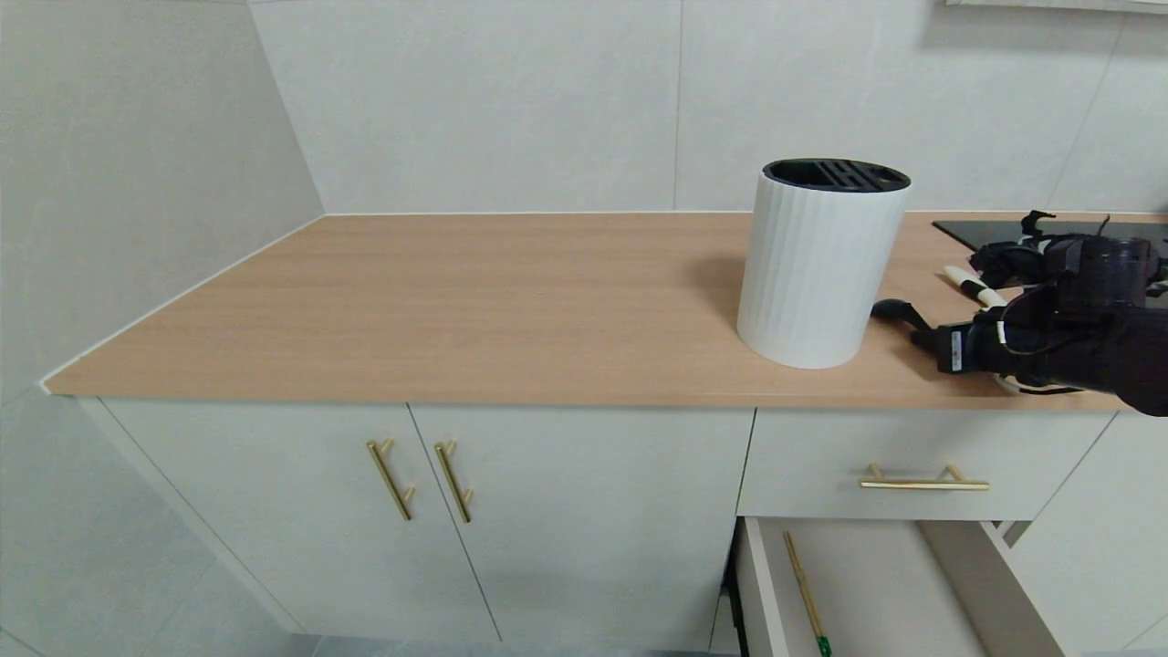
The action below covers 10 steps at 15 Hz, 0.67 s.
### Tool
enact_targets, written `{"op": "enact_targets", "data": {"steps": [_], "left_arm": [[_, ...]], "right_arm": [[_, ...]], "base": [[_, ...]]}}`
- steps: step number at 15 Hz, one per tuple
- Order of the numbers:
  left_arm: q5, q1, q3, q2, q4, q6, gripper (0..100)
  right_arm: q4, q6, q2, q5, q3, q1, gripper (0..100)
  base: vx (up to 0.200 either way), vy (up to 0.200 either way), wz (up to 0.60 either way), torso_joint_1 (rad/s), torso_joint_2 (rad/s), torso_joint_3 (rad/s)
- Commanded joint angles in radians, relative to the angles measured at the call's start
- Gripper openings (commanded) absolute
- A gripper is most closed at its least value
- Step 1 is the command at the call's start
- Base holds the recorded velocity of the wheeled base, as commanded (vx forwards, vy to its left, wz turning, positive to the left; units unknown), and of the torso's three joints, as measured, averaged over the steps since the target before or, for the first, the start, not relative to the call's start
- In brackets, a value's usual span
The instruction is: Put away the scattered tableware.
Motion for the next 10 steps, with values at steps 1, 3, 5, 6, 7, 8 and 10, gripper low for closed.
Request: {"op": "enact_targets", "data": {"steps": [1, 3, 5, 6, 7, 8, 10], "left_arm": [[0.000, 0.000, 0.000, 0.000, 0.000, 0.000, 100], [0.000, 0.000, 0.000, 0.000, 0.000, 0.000, 100], [0.000, 0.000, 0.000, 0.000, 0.000, 0.000, 100], [0.000, 0.000, 0.000, 0.000, 0.000, 0.000, 100], [0.000, 0.002, 0.000, 0.000, 0.000, 0.000, 100], [0.000, 0.002, 0.000, 0.000, 0.000, 0.000, 100], [0.000, 0.002, 0.000, 0.000, 0.000, 0.000, 100]], "right_arm": [[0.001, 0.000, -0.006, -0.002, -0.001, 0.001, 0], [0.003, 0.004, -0.024, -0.010, 0.003, 0.001, 0], [0.008, 0.083, -0.131, -0.033, 0.088, 0.001, 0], [0.012, 0.106, -0.190, -0.033, 0.135, 0.001, 0], [0.011, 0.121, -0.254, -0.033, 0.200, 0.001, 0], [0.011, 0.135, -0.312, -0.033, 0.267, 0.001, 0], [0.008, 0.147, -0.426, -0.033, 0.390, 0.002, 0]], "base": [[0.000, 0.000, 0.00, 0.000, 0.00, 0.000], [0.000, 0.000, 0.00, 0.000, 0.00, 0.000], [0.000, 0.000, 0.00, 0.000, 0.00, 0.000], [0.000, 0.000, 0.00, 0.000, 0.00, 0.000], [0.000, 0.000, 0.00, 0.000, 0.00, 0.000], [0.000, 0.000, 0.00, 0.000, 0.00, 0.000], [0.000, 0.000, 0.00, 0.000, 0.00, 0.000]]}}
